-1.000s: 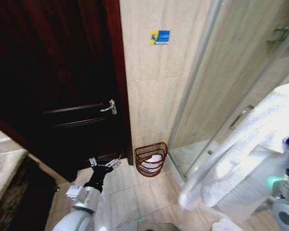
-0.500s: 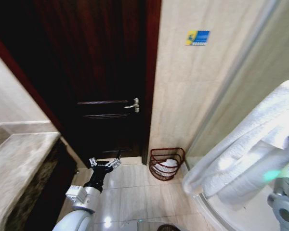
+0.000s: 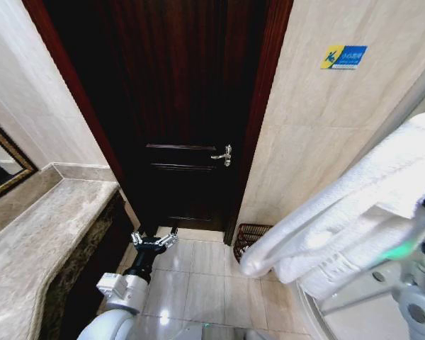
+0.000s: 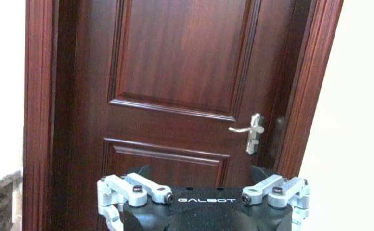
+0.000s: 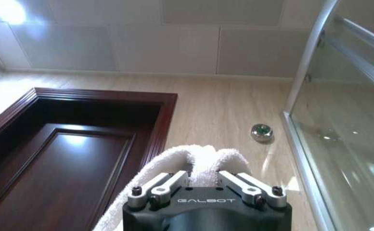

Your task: Discard the used towel into the hamper.

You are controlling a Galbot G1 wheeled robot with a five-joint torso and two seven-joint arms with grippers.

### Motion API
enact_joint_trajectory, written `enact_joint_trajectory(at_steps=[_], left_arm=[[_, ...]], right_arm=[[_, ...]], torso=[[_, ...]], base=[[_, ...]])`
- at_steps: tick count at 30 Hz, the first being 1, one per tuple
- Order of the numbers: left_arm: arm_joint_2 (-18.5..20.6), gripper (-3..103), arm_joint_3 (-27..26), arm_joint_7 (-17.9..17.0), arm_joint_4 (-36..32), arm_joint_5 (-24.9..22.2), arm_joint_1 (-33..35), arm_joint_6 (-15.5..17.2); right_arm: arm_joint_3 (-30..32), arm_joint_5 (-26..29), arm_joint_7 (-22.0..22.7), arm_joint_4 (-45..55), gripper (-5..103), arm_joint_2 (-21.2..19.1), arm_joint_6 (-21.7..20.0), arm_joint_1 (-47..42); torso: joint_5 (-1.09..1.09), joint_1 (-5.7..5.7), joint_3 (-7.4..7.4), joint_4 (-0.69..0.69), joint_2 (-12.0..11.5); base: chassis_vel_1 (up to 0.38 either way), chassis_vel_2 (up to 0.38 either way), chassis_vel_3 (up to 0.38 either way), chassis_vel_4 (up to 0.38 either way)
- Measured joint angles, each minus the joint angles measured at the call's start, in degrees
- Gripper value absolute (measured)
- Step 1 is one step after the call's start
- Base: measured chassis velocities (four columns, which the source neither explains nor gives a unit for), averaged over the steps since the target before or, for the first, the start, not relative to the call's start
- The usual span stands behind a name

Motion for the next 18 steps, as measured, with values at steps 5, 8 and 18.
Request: enact_joint_trajectory(at_steps=[5, 8, 18], left_arm=[[0.0, 100, 0.0, 0.0, 0.0, 0.0, 0.0, 0.0], [0.0, 100, 0.0, 0.0, 0.0, 0.0, 0.0, 0.0], [0.0, 100, 0.0, 0.0, 0.0, 0.0, 0.0, 0.0]], right_arm=[[-0.3, -0.02, -0.03, 0.04, 8, -0.29, -1.22, 0.65], [-0.3, -0.02, -0.15, 0.08, 8, -0.4, -1.24, 0.63], [-0.05, 0.5, -0.57, 0.1, 8, -0.31, -0.72, 0.15]], torso=[[-0.01, -0.01, 0.0, 0.0, 0.0], [-0.01, -0.01, 0.0, 0.0, 0.0], [-0.01, 0.0, 0.0, 0.0, 0.0]], base=[[0.0, 0.0, 0.0, 0.0], [-0.01, 0.009, 0.009, -0.019], [-0.075, 0.077, 0.075, -0.082]])
